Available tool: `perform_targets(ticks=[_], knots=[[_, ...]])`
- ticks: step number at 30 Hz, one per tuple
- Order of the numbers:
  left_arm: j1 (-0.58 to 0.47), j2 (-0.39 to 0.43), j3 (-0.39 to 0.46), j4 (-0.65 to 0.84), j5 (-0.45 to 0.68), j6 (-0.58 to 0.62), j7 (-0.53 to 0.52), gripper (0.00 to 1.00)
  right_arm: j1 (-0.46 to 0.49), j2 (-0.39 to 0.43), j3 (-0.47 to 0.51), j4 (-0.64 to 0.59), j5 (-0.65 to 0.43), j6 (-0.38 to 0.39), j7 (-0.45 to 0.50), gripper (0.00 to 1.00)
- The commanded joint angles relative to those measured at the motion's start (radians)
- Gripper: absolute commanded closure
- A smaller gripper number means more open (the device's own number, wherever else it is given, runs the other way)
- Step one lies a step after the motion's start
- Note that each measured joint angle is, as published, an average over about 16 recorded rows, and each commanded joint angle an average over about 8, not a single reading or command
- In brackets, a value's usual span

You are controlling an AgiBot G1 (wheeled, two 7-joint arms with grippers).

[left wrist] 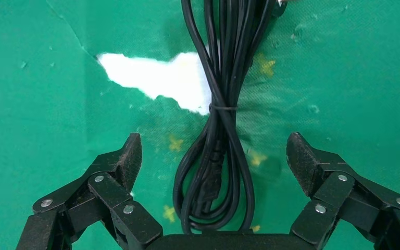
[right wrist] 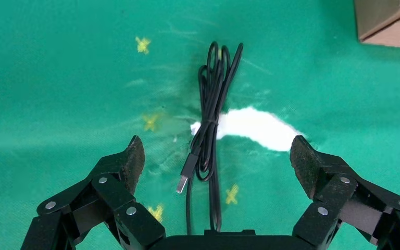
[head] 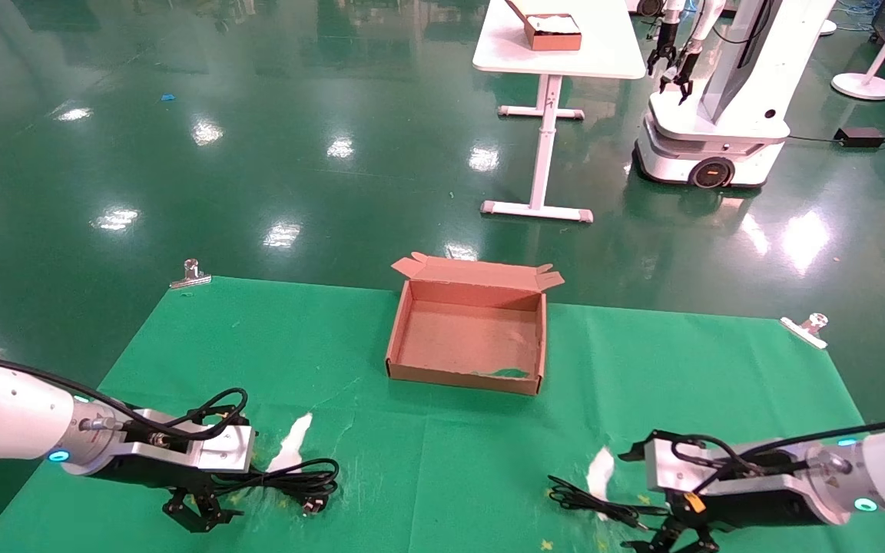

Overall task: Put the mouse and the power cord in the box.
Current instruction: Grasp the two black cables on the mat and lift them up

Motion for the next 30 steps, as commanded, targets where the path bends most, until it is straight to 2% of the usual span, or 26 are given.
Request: perform_targets(ticks=[1,8,9,10,16,17,18,30], knots=[[-0.003,0.009,0.000,0.028,0.000,-0.013,0.021,0.00,0.009,-0.007,-0.002,-0.028,-0.004,0.008,-0.023,0.00],[-0.012,0.021,-0.002,0.075,-0.003,-0.009,0.059,0.00,0.024,-0.018,-0.011,-0.082,-0.017,0.009,-0.062,0.00],[-0.014,0.023,-0.002,0.079,-0.003,-0.007,0.064,0.04,0.026,-0.018,-0.012,-0.088,-0.020,0.010,-0.066,0.07],[-0.016,0.024,-0.003,0.083,-0.004,-0.005,0.068,0.12,0.028,-0.019,-0.014,-0.094,-0.022,0.010,-0.069,0.19],[-0.024,0.029,-0.002,0.101,-0.003,-0.001,0.087,0.87,0.039,-0.019,-0.025,-0.119,-0.039,0.019,-0.080,0.94],[-0.025,0.030,-0.002,0.103,-0.003,-0.001,0.088,0.95,0.040,-0.019,-0.026,-0.122,-0.041,0.020,-0.080,1.00],[-0.025,0.030,-0.002,0.105,-0.003,-0.001,0.089,1.00,0.041,-0.019,-0.027,-0.124,-0.043,0.021,-0.081,1.00],[-0.026,0.029,-0.002,0.102,-0.003,0.000,0.088,1.00,0.041,-0.019,-0.026,-0.120,-0.042,0.021,-0.081,1.00]])
